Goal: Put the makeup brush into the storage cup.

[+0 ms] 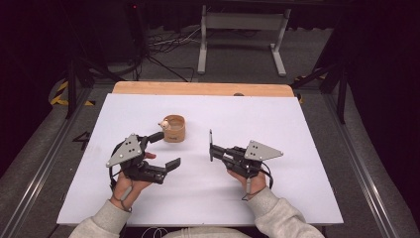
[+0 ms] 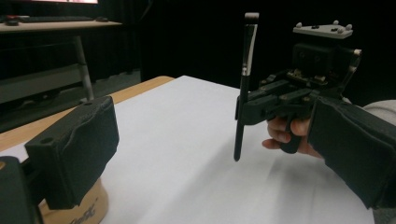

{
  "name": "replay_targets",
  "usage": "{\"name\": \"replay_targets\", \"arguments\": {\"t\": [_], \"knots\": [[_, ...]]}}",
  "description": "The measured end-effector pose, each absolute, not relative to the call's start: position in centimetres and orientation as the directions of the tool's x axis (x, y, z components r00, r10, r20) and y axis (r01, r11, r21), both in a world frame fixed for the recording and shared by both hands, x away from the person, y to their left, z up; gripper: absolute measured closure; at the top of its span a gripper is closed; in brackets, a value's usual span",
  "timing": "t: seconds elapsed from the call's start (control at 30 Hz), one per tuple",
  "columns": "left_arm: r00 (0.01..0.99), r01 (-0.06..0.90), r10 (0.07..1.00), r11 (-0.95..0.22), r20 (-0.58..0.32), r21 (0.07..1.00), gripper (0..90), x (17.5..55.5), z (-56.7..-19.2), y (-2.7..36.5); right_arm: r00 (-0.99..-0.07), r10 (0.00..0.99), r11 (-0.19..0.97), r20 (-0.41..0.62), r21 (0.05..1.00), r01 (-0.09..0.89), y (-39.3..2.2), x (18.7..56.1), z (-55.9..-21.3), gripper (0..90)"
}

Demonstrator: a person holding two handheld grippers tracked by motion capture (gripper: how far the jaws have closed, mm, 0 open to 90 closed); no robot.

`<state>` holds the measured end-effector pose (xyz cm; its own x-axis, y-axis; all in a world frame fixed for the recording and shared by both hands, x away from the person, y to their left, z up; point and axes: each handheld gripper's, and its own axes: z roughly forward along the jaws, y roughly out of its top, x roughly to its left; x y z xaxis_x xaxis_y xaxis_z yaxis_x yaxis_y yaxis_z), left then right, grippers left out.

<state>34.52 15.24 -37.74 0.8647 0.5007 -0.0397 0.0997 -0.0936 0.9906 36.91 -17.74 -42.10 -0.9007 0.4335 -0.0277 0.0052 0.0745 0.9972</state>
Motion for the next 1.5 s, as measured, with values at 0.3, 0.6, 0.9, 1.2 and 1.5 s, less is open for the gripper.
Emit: {"name": "replay_targets", "arguments": {"t": [0.3,0.6,0.9,1.2,1.5], "knots": [[0.884,0.083,0.468,-0.105,-0.025,0.991,3.4,35.4,-37.0,12.9,-0.906,0.422,0.074,-0.022,0.997,0.01,-17.4,37.0,-42.3,83.7],[0.896,0.099,0.443,-0.119,-0.037,0.988,4.6,36.4,-36.9,11.6,-0.912,0.409,0.08,-0.019,0.997,0.015,-16.8,36.9,-42.6,83.7],[0.906,0.133,0.416,-0.109,-0.076,0.985,14.6,37.1,-37.3,10.5,-0.915,0.403,0.084,-0.017,0.996,0.018,-16.3,36.8,-42.9,83.7],[0.912,0.169,0.395,-0.11,-0.113,0.979,41.2,37.1,-38.0,9.4,-0.915,0.403,0.082,-0.015,0.996,0.019,-16.4,36.8,-43.0,83.7],[0.915,0.187,0.383,-0.122,-0.128,0.975,67.7,37.2,-38.2,9.2,-0.916,0.4,0.085,-0.019,0.996,0.017,-16.4,36.7,-43.0,83.7]]}}
